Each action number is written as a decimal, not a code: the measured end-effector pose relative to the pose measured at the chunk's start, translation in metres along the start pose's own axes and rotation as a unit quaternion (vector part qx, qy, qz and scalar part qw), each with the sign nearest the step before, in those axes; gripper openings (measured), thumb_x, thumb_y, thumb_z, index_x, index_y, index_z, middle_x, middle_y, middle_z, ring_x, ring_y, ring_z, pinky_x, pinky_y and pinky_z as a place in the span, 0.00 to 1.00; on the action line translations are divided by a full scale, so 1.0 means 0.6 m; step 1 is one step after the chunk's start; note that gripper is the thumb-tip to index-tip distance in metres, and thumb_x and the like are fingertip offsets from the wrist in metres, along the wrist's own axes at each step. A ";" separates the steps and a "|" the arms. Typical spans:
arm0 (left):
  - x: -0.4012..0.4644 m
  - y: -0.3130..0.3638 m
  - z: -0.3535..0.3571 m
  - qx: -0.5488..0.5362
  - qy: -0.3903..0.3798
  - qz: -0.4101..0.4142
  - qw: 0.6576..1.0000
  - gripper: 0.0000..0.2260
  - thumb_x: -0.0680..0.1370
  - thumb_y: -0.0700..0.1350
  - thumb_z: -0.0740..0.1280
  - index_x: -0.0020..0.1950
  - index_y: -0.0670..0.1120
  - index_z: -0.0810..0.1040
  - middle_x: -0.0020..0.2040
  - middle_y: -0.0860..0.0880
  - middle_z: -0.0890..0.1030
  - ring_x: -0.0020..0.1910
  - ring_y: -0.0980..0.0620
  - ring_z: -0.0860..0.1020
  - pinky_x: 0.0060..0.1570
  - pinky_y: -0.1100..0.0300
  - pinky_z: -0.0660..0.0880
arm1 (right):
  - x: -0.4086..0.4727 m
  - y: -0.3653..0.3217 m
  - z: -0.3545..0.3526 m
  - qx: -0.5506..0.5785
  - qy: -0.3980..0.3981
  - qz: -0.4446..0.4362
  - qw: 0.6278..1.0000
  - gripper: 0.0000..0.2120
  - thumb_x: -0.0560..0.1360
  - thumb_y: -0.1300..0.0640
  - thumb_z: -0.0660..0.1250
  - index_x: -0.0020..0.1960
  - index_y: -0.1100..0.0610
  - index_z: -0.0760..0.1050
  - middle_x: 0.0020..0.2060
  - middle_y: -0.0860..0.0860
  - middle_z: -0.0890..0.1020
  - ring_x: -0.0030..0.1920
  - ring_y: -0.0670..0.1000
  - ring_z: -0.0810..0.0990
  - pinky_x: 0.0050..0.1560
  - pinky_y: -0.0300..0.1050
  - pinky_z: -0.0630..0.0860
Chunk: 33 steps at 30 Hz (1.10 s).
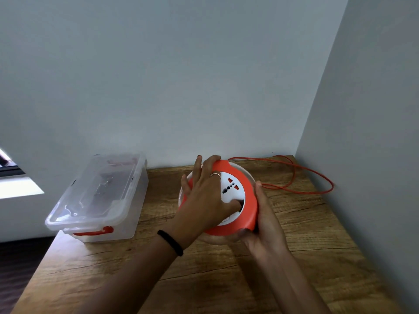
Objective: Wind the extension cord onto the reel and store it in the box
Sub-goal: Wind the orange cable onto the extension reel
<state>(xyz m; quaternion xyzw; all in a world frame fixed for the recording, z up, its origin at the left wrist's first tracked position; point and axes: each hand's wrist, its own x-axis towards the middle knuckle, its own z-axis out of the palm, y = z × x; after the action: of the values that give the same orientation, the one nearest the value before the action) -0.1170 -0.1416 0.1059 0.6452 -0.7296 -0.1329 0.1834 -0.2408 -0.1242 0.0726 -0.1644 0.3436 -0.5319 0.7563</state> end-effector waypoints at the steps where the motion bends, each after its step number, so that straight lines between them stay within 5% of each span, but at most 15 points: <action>1: 0.001 0.000 -0.001 0.005 -0.001 0.008 1.000 0.17 0.69 0.57 0.71 0.47 0.50 0.68 0.75 0.58 0.51 0.76 0.53 0.39 0.72 0.40 0.47 | 0.000 -0.001 0.001 0.002 0.004 0.000 1.000 0.23 0.74 0.41 0.64 0.58 0.58 0.79 0.52 0.57 0.84 0.53 0.58 0.83 0.57 0.58 0.76; 7: 0.010 -0.004 -0.012 -0.001 -0.034 0.014 0.999 0.15 0.68 0.57 0.72 0.41 0.52 0.68 0.73 0.61 0.54 0.77 0.52 0.44 0.71 0.38 0.49 | -0.001 -0.006 0.004 -0.012 0.023 0.010 1.000 0.24 0.73 0.41 0.65 0.59 0.59 0.79 0.51 0.58 0.84 0.51 0.58 0.83 0.54 0.57 0.78; 12: 0.008 0.006 -0.012 -0.055 0.022 -0.048 0.997 0.20 0.63 0.59 0.74 0.34 0.53 0.64 0.69 0.61 0.60 0.65 0.51 0.67 0.63 0.42 0.66 | 0.004 -0.028 0.008 -0.028 0.011 0.035 0.999 0.27 0.73 0.39 0.64 0.59 0.60 0.79 0.51 0.60 0.84 0.52 0.60 0.83 0.57 0.60 0.76; 17: 0.023 0.006 -0.018 -0.092 0.079 -0.096 0.988 0.21 0.60 0.62 0.72 0.35 0.49 0.67 0.65 0.57 0.62 0.57 0.46 0.73 0.51 0.51 0.72 | -0.020 -0.002 0.019 0.014 -0.042 -0.064 0.997 0.26 0.77 0.40 0.55 0.63 0.57 0.76 0.54 0.57 0.83 0.54 0.54 0.83 0.52 0.51 0.80; 20: 0.030 0.009 -0.024 -0.099 0.100 -0.120 0.983 0.27 0.57 0.65 0.67 0.42 0.46 0.70 0.65 0.57 0.62 0.57 0.45 0.74 0.53 0.46 0.74 | -0.026 0.048 0.027 -0.122 0.016 -0.129 0.984 0.28 0.74 0.37 0.54 0.63 0.54 0.75 0.51 0.53 0.84 0.50 0.51 0.83 0.47 0.48 0.81; 23: 0.028 0.011 -0.019 -0.113 0.107 -0.124 0.980 0.23 0.58 0.65 0.67 0.38 0.48 0.68 0.67 0.56 0.61 0.59 0.45 0.73 0.56 0.42 0.73 | -0.017 0.067 0.033 -0.200 0.087 -0.207 0.954 0.32 0.71 0.34 0.53 0.64 0.54 0.74 0.48 0.51 0.84 0.47 0.48 0.84 0.40 0.42 0.81; 30: 0.026 0.028 0.015 -0.128 0.191 -0.077 0.970 0.20 0.68 0.59 0.71 0.46 0.43 0.75 0.73 0.50 0.62 0.75 0.48 0.56 0.71 0.42 0.55 | -0.004 0.046 0.027 -0.225 0.182 -0.291 0.912 0.21 0.76 0.39 0.51 0.44 0.51 0.78 0.37 0.47 0.83 0.35 0.39 0.82 0.31 0.29 0.74; 33: 0.024 0.034 0.022 -0.127 0.210 -0.064 0.967 0.19 0.68 0.56 0.73 0.46 0.43 0.74 0.74 0.50 0.60 0.76 0.47 0.50 0.72 0.42 0.51 | 0.002 0.041 0.021 -0.251 0.203 -0.307 0.895 0.24 0.76 0.38 0.50 0.39 0.52 0.78 0.32 0.48 0.83 0.33 0.42 0.82 0.32 0.33 0.75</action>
<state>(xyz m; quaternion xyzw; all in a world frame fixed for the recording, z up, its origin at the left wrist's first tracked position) -0.1423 -0.1538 0.1043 0.6752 -0.6096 -0.0972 0.4038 -0.2148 -0.1174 0.0659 -0.3340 0.5442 -0.6556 0.4031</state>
